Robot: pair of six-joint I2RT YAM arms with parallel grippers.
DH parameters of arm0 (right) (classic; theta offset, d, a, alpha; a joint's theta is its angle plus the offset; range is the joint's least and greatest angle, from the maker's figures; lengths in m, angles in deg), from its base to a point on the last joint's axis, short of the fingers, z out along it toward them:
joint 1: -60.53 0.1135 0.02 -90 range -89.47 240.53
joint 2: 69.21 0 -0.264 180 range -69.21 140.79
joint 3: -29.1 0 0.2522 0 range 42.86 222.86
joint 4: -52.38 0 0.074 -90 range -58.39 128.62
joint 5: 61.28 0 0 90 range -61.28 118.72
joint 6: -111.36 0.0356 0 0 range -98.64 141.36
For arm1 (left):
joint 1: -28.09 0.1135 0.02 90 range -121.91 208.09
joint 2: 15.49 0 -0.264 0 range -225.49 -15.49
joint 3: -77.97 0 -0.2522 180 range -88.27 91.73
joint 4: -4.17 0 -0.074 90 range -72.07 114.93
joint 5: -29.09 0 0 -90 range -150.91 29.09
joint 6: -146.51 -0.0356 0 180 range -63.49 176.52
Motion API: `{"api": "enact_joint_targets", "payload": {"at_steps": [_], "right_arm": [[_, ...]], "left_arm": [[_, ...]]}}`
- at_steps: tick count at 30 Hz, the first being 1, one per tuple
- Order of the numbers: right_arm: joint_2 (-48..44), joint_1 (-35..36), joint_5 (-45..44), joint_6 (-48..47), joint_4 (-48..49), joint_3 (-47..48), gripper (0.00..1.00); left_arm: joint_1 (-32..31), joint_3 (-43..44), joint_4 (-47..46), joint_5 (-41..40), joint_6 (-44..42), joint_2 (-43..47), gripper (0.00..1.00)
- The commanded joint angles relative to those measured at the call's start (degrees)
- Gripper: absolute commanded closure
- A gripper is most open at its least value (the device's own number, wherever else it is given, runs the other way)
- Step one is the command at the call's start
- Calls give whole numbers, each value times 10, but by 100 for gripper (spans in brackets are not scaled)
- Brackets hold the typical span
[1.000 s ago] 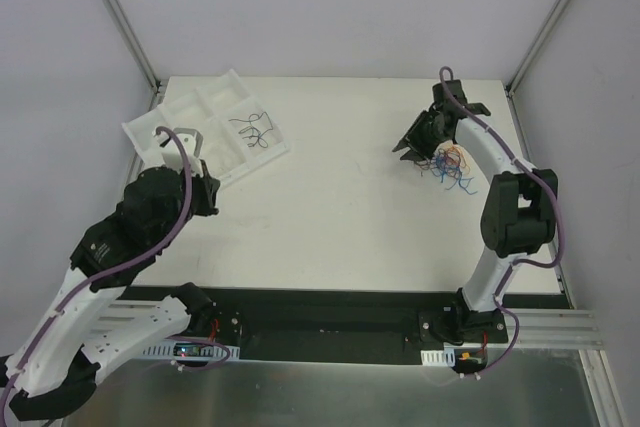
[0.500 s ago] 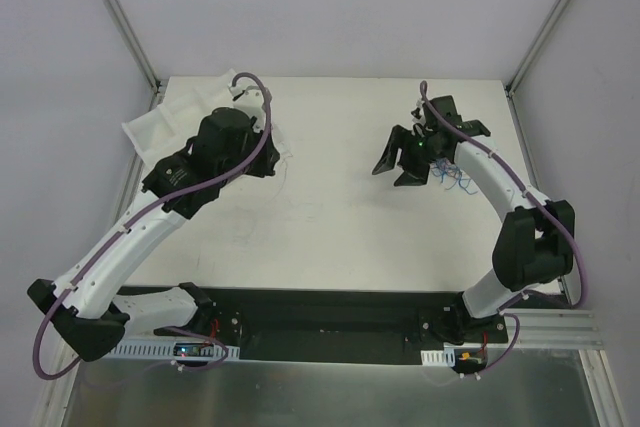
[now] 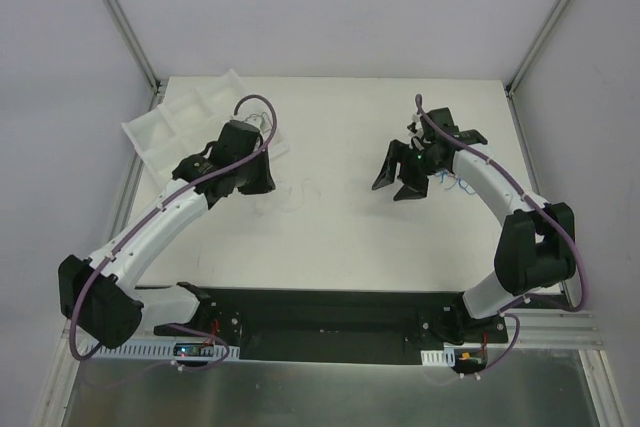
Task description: Untangle the cables
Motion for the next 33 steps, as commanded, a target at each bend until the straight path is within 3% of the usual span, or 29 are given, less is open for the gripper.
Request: {"api": "enact_joint_targets", "payload": {"at_steps": [1,8,10,19,20,21,27,33], "right_arm": [[-3,21,27,-34,-27,28,29],[0,40,35,-62,-53,37,29],[0,47,34,-67,-52,33,29],[-10,48,14,-90,-78,43,30],[-12,48,14,-89,-78,44,30],[-15,48,14,-89,-76,43,30],[-22,49,24,-87,-66,27,30],[-17,56,16,-98,-78,39,30]], "left_arm": [[38,-36,2,26,47,-30,100],[74,-71,-4,-4,72,-86,100],[75,-60,-6,3,57,-107,94],[75,-67,-17,27,16,-96,33],[75,-70,-17,29,14,-92,14],[75,-75,-17,32,9,-89,1],[87,-81,-4,7,-37,-112,1],[152,-85,-27,96,-66,-151,1]]}}
